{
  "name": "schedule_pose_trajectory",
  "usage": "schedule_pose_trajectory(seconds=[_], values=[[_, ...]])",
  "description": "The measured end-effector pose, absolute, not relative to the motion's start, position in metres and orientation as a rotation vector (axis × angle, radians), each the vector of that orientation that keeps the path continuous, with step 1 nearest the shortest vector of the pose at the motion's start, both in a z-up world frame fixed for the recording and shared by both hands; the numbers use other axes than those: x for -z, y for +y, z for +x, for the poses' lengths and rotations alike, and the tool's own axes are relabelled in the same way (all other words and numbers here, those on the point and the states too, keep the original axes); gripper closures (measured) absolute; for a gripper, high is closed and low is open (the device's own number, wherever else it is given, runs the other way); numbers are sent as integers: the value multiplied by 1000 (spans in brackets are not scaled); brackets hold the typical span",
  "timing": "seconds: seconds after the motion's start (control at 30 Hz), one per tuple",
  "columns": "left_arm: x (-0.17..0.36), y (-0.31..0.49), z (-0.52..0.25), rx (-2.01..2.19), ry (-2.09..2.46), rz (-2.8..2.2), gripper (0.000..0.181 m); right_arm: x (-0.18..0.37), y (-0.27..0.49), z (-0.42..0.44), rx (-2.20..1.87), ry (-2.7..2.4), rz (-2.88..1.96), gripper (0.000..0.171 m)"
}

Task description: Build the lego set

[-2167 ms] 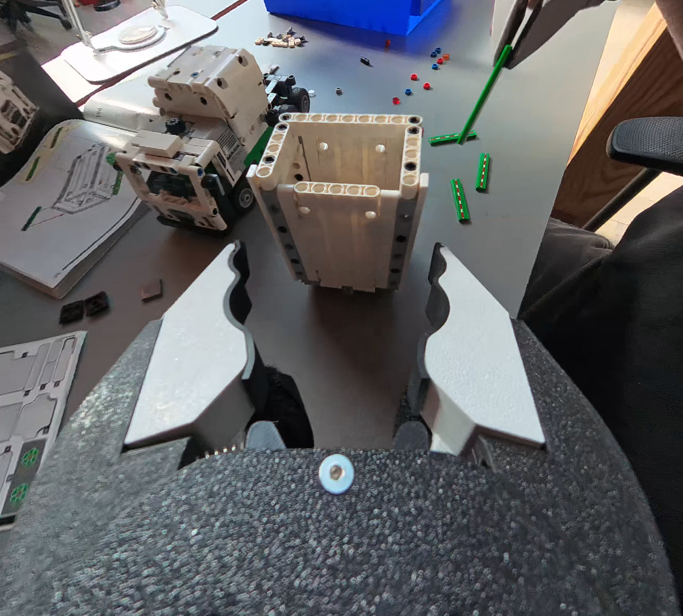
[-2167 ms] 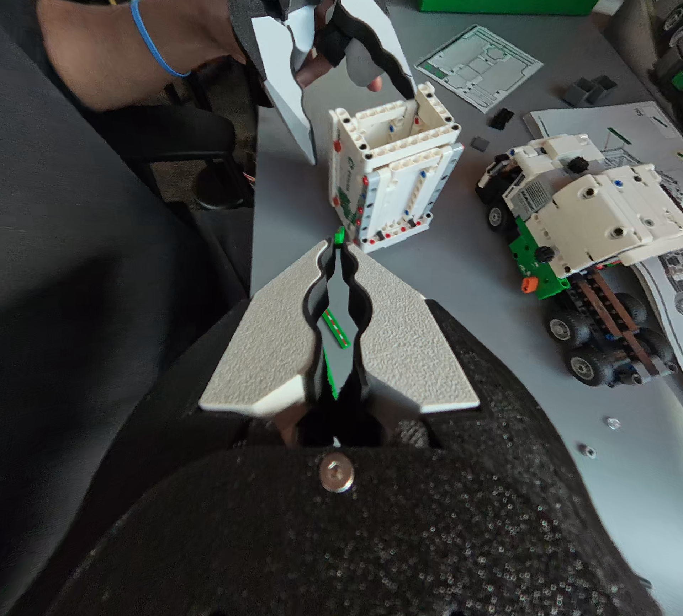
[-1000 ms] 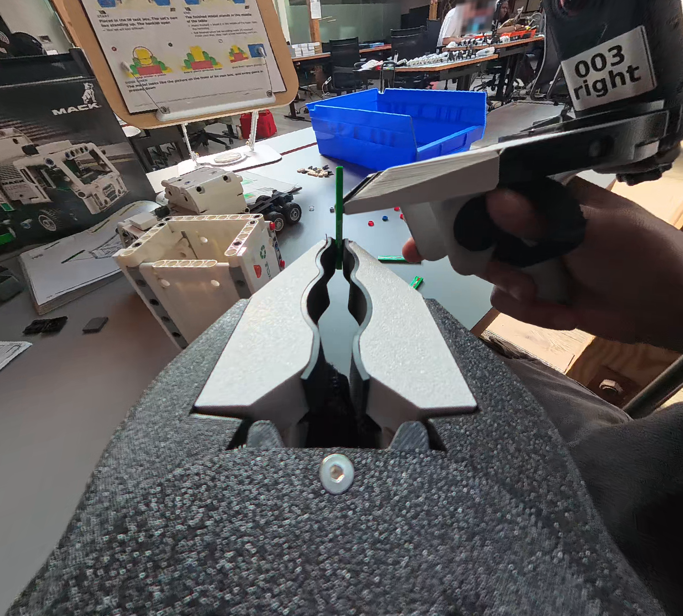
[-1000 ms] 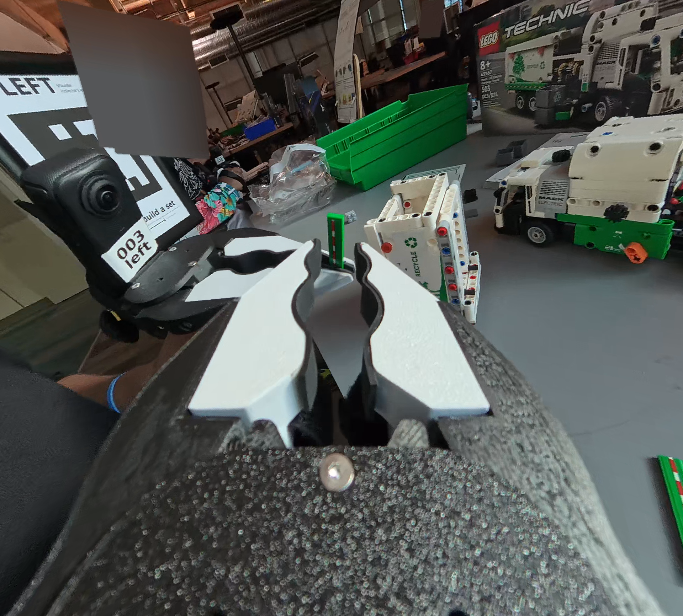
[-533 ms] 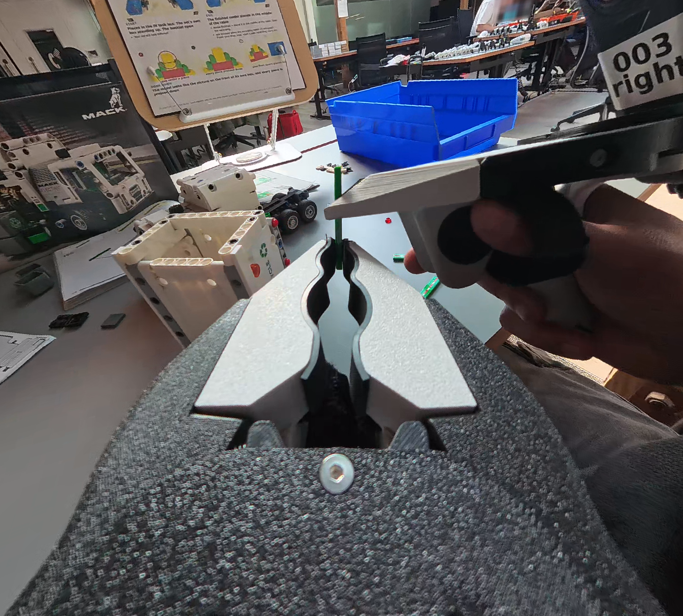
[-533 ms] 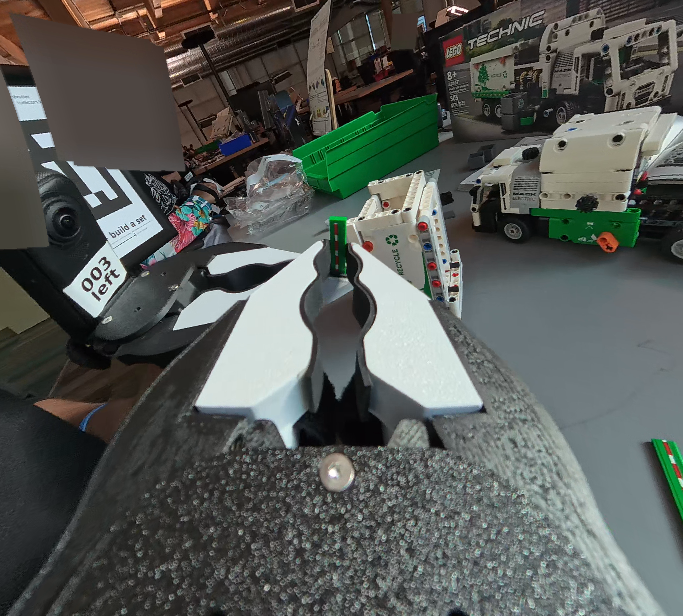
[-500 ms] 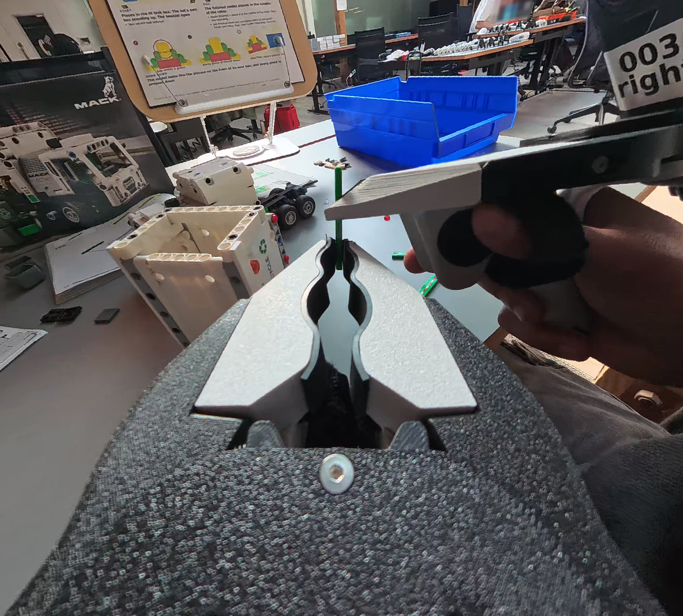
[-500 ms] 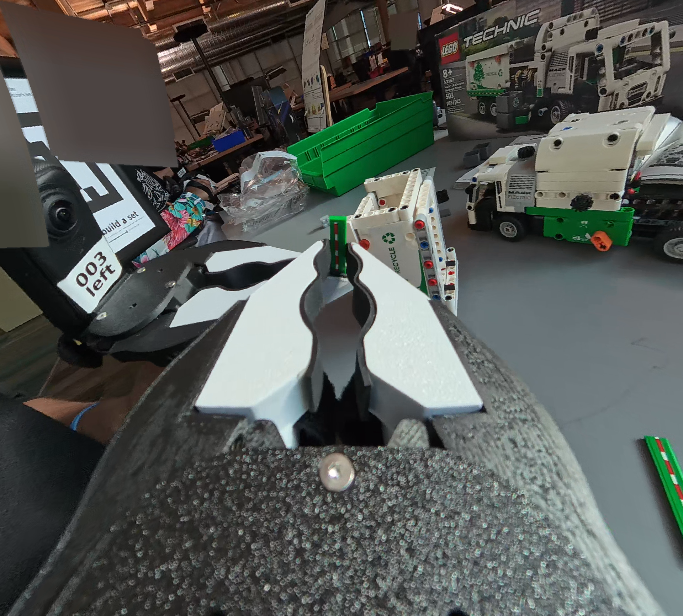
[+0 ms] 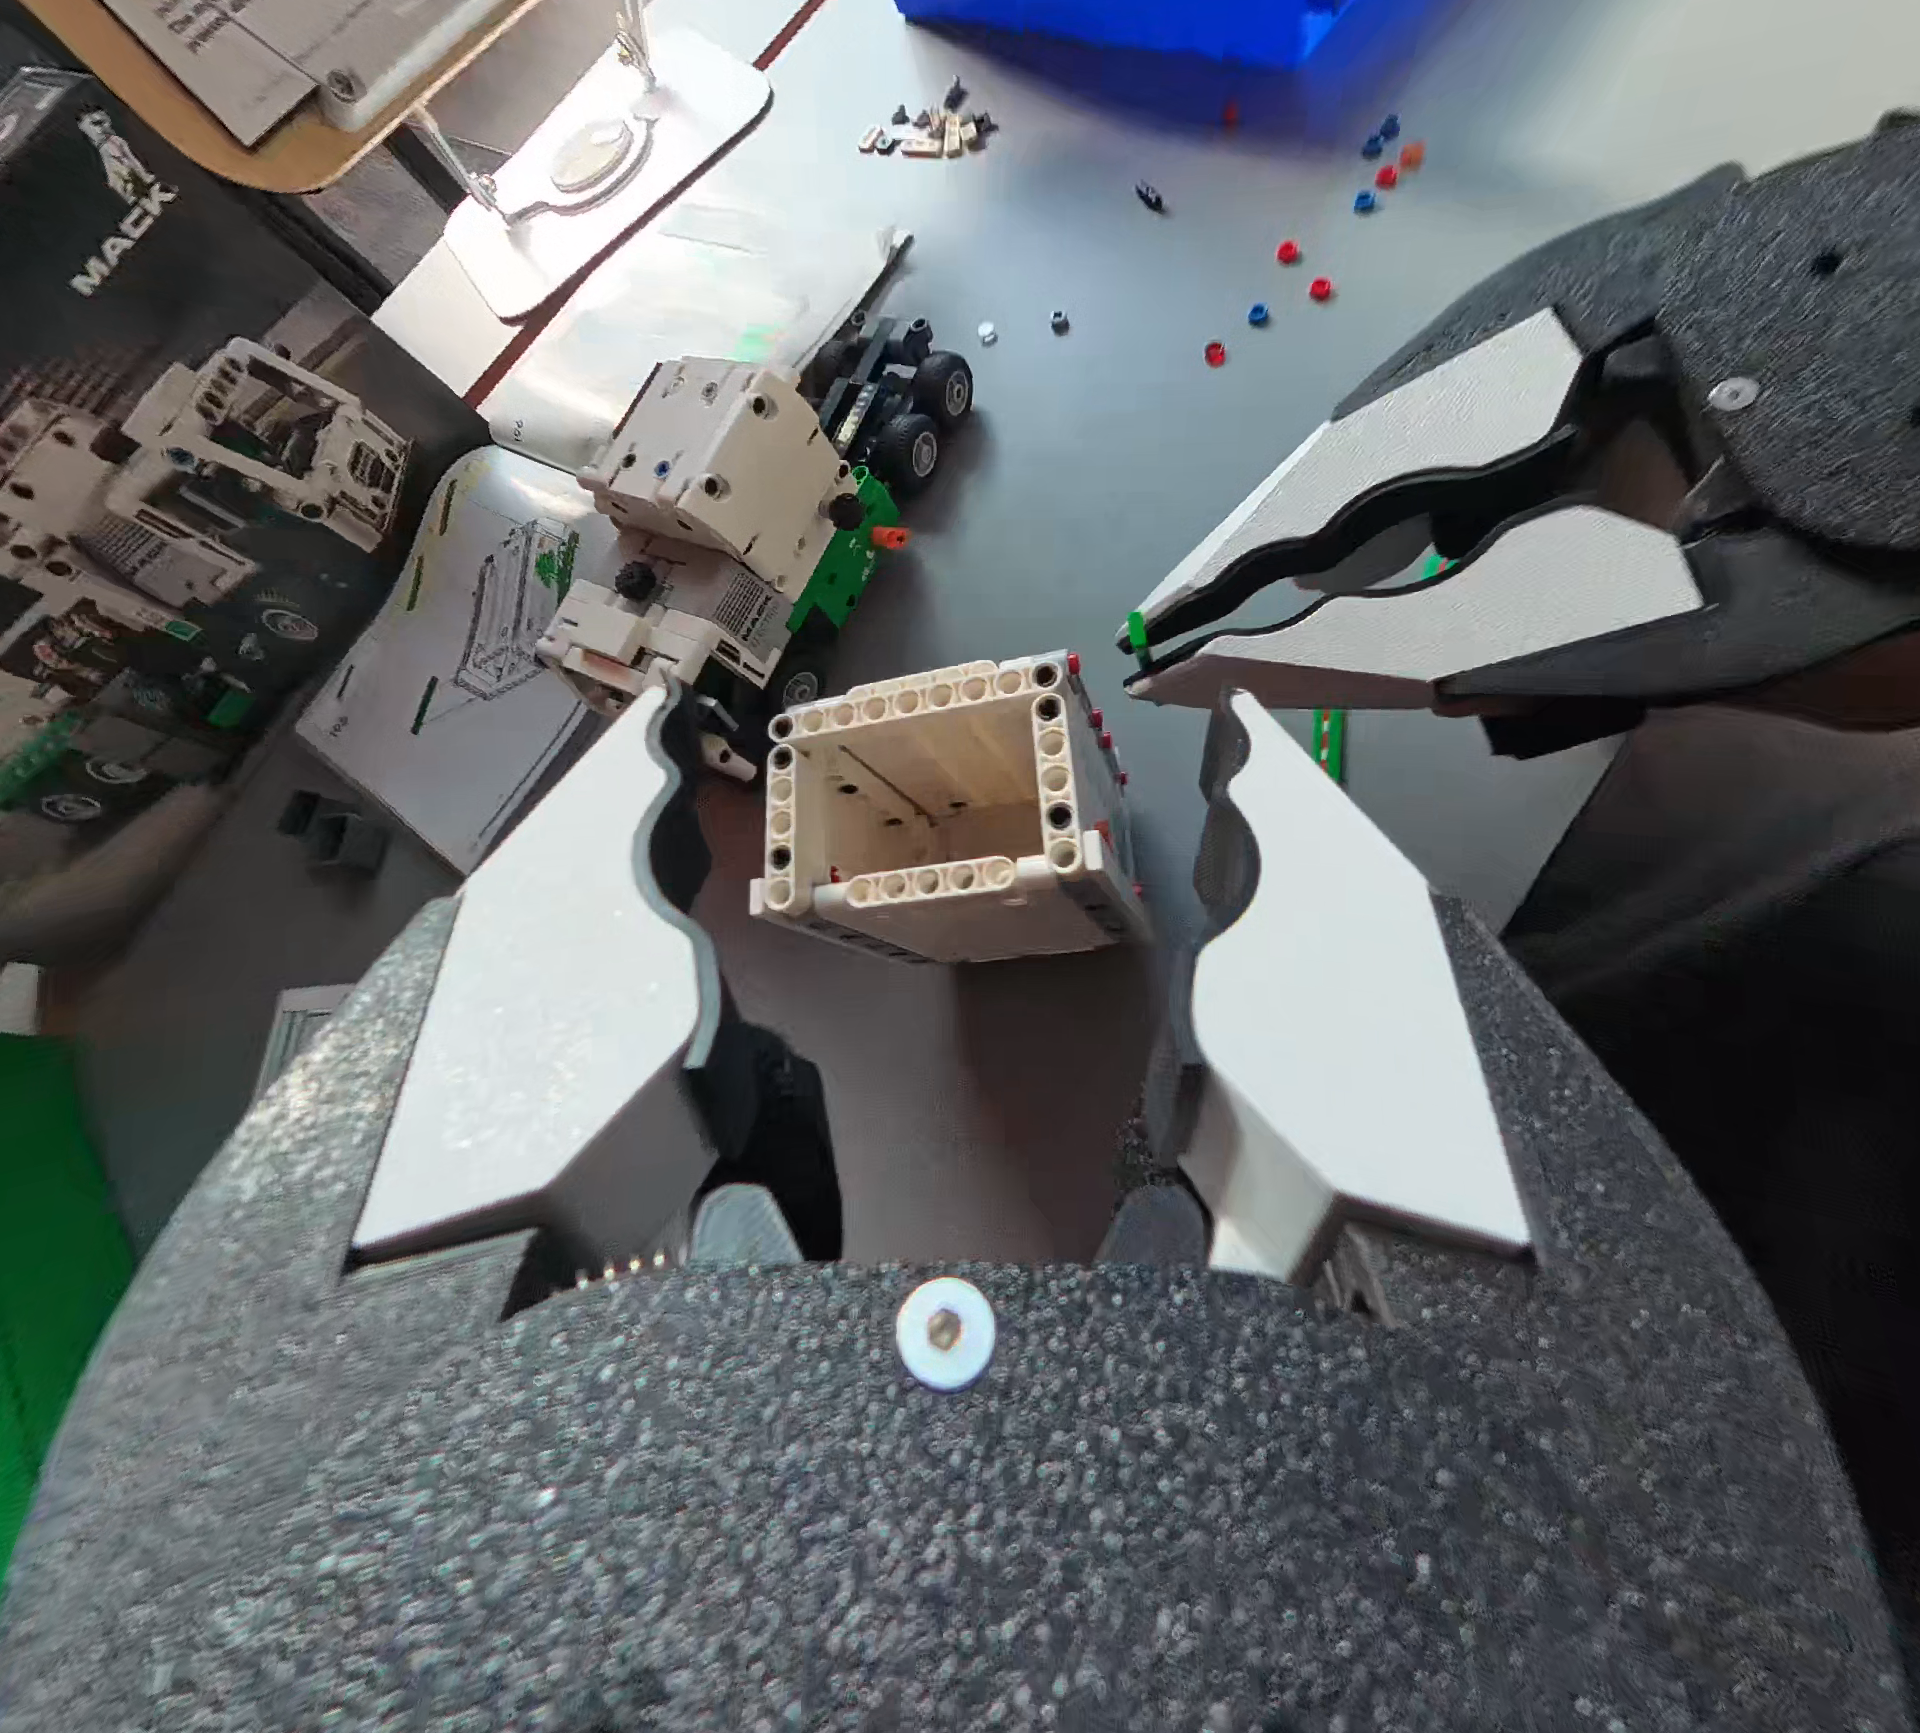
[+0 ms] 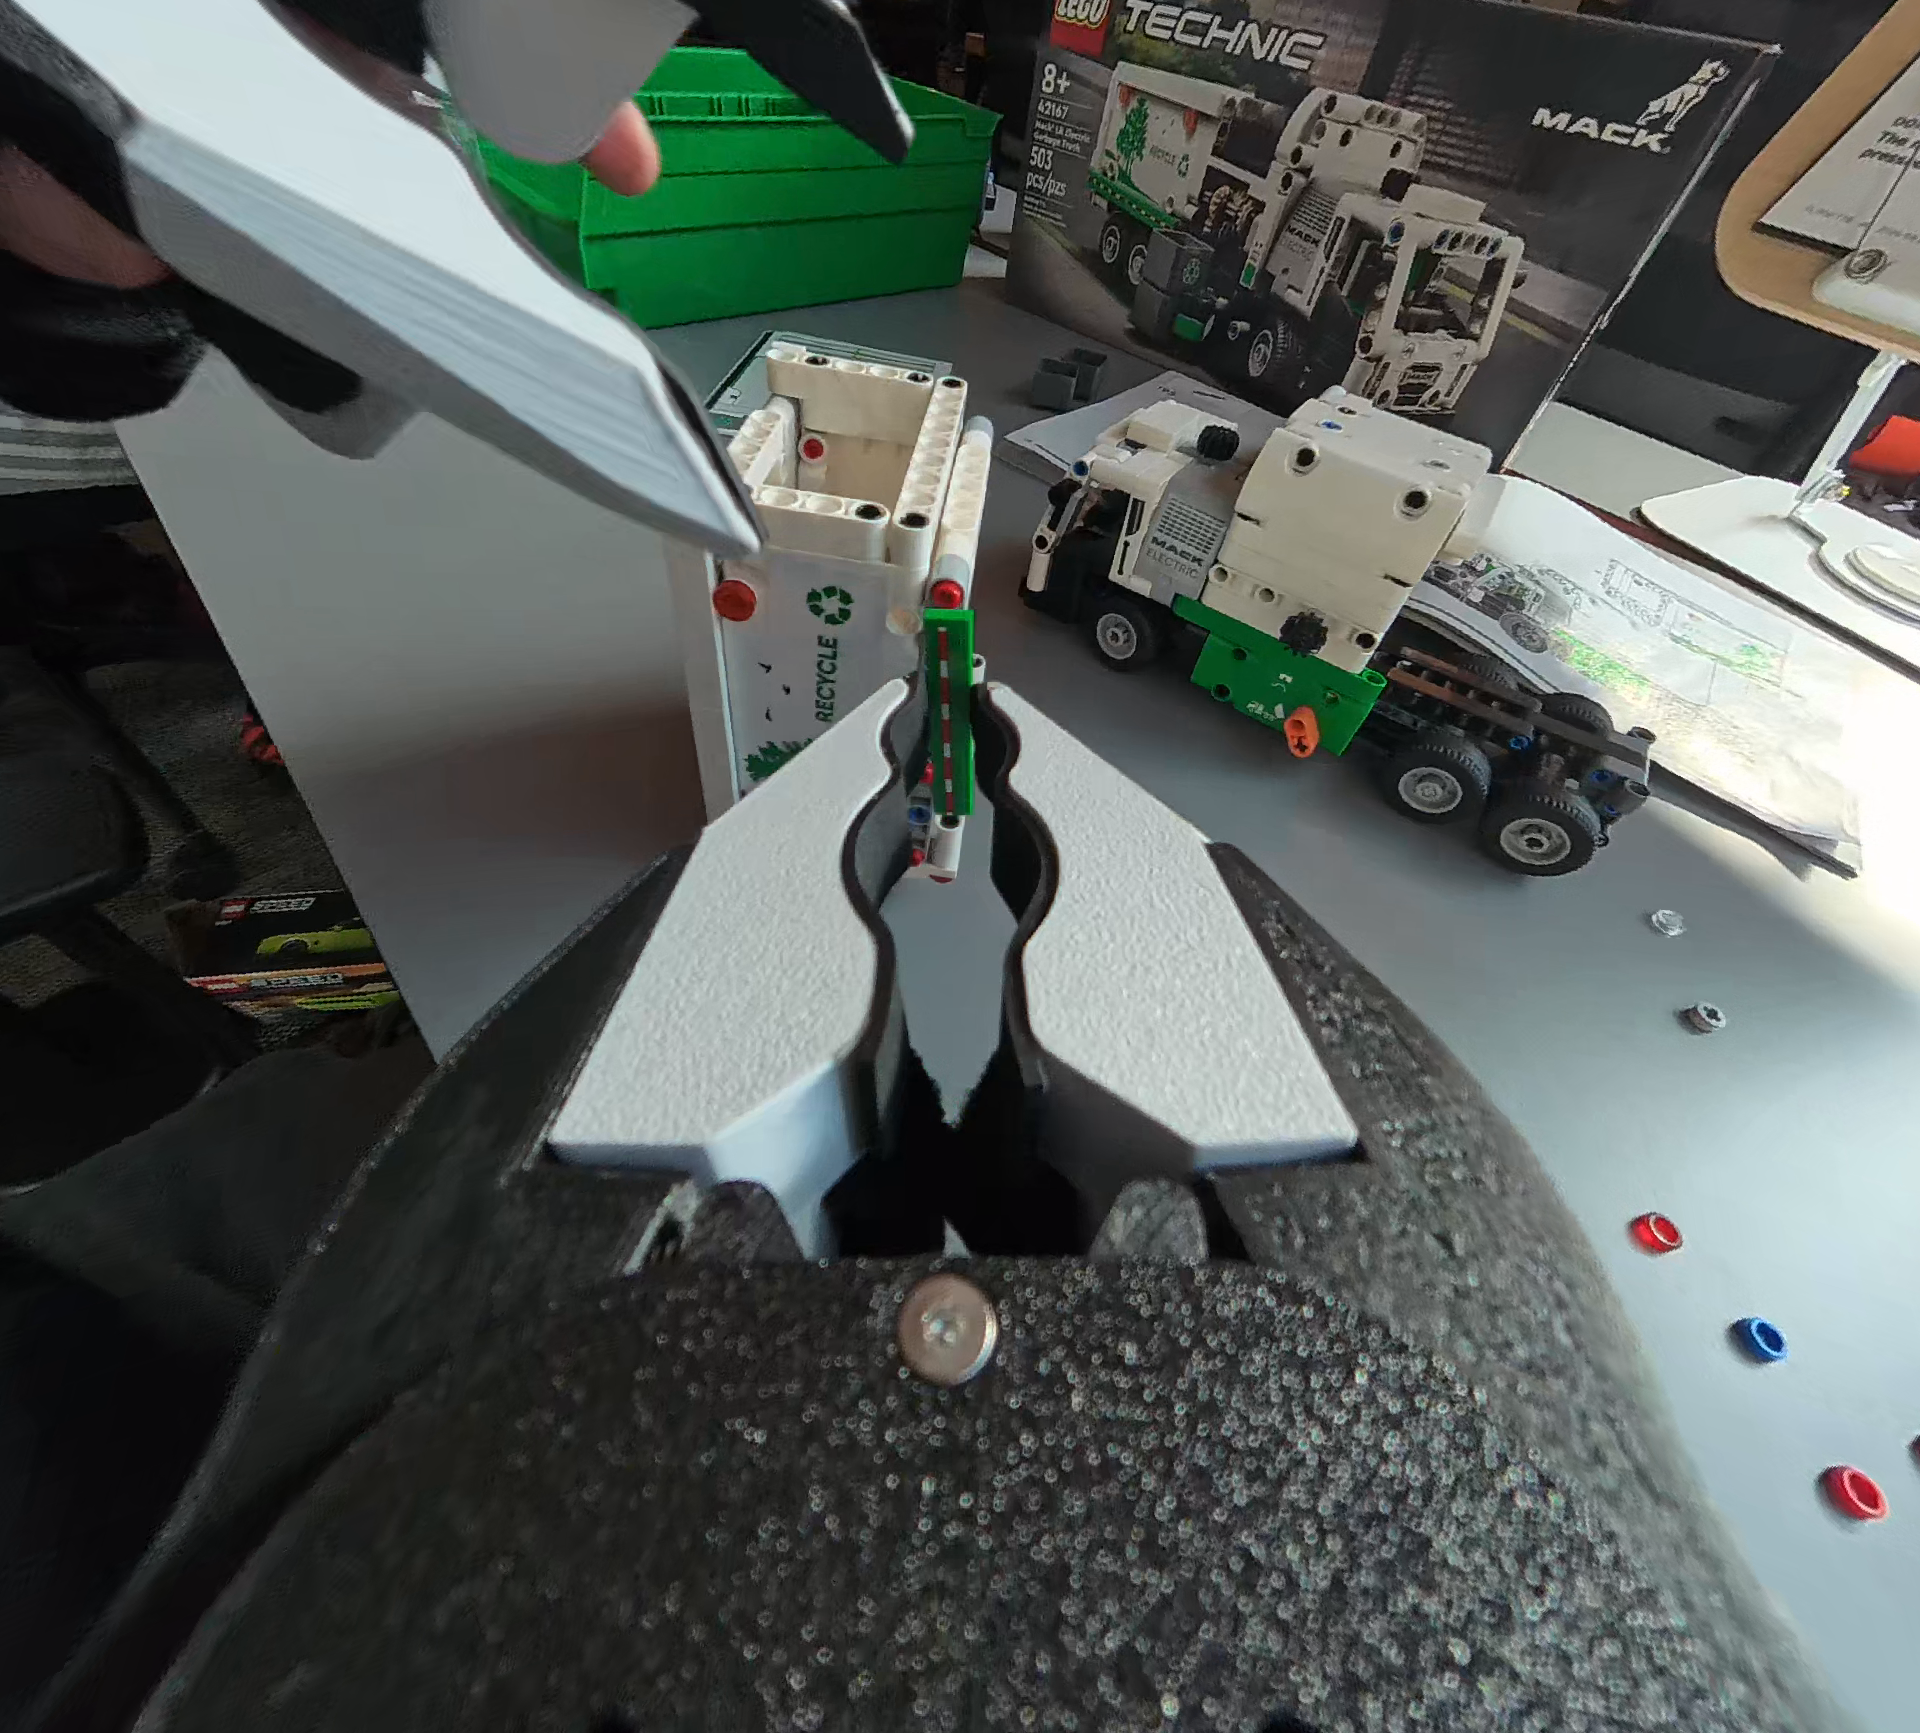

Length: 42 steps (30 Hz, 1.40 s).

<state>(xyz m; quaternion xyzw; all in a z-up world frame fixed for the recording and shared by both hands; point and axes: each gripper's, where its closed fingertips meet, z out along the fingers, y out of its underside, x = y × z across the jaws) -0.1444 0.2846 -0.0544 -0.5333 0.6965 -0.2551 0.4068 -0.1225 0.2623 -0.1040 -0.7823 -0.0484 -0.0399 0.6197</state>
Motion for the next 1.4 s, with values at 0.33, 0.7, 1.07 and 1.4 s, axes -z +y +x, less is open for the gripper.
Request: schedule_pose_trajectory(seconds=[0.33, 0.7, 1.07, 1.4], values=[[104, 297, -123, 699, 2112, -1567, 66, 115, 271, -124, 24, -91, -1816, 164], [119, 296, -129, 850, 2190, -1766, 85, 111, 276, -124, 7, -97, -1801, 164], [119, 301, -130, 827, 2216, -1770, 87, 107, 280, -124, -35, -136, -1827, 164], [119, 301, -129, 820, 2205, -1797, 88, 115, 279, -124, -61, -144, -1932, 164]])
